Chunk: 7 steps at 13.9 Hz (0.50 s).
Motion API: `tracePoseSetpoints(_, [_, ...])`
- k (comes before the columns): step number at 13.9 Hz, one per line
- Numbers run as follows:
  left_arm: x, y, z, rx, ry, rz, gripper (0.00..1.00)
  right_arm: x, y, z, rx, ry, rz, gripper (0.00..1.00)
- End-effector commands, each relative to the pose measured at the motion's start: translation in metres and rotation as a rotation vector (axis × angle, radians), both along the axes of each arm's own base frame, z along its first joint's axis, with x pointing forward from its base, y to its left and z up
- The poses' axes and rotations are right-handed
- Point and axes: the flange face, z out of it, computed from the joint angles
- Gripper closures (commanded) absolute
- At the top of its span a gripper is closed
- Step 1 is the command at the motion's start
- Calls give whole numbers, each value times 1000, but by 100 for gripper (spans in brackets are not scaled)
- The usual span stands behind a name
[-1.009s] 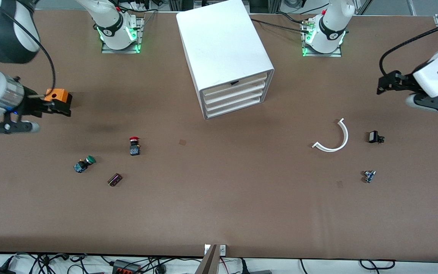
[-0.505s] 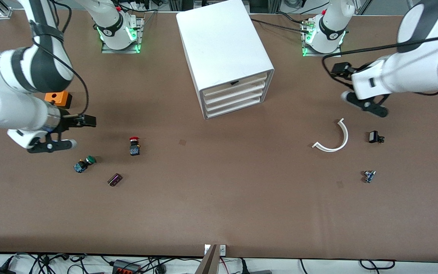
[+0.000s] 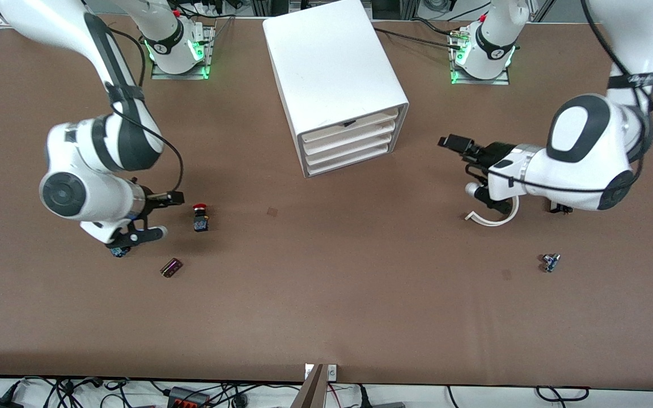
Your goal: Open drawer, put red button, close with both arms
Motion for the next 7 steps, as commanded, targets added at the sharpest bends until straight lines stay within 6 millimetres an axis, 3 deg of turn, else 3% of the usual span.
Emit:
tracePoseSetpoints(1, [-8, -24, -27, -149, -16, 27, 0, 2, 26, -43, 3, 19, 31, 0])
tracePoseSetpoints(3, [-26, -27, -51, -298, 3, 54, 0, 2, 27, -73, 0, 38, 30, 0])
tracePoseSetpoints(7, [-49, -38, -98, -477, 15, 71, 0, 4, 30, -101, 4, 28, 30, 0])
